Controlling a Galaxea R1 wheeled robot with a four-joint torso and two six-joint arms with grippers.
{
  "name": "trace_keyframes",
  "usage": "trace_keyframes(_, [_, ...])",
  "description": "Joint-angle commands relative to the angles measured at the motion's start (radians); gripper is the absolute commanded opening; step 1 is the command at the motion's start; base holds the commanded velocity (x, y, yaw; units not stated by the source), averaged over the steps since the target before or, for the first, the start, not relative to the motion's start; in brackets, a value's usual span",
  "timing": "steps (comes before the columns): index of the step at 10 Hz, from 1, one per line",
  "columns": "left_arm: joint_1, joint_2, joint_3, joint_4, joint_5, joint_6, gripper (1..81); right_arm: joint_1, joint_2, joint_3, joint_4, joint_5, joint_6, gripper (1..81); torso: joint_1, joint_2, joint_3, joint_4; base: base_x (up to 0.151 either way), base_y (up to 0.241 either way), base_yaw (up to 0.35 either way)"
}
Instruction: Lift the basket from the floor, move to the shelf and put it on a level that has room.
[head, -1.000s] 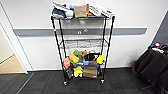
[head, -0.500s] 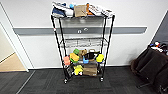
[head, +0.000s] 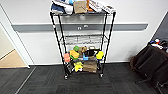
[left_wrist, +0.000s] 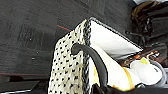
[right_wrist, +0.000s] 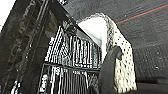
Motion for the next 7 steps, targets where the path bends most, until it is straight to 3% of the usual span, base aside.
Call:
trace_keyframes(1, [-0.093,-0.034,0.025,0.002,0.020,-0.002,1.0,0.093,-0.032,0.047,0.013,-0.004,-0.001,1.0,-0.061,0.095,0.000,0.000,0.000,0.000,0.000])
trace_keyframes(4, [-0.085,-0.030,0.022,0.002,0.018,-0.002,1.0,0.088,-0.032,0.047,0.013,-0.004,-0.004,1.0,-0.126,0.195,0.000,0.000,0.000,0.000,0.000])
trace_keyframes(5, [-0.085,-0.028,0.022,0.003,0.018,-0.002,1.0,0.090,-0.031,0.047,0.011,-0.002,-0.004,1.0,-0.149,0.231,0.043,0.000,0.000,0.000,0.000])
trace_keyframes(7, [-0.085,-0.024,0.020,0.003,0.018,-0.002,1.0,0.091,-0.026,0.047,0.013,-0.002,-0.006,1.0,-0.188,0.290,0.085,0.000,0.000,0.000,0.000])
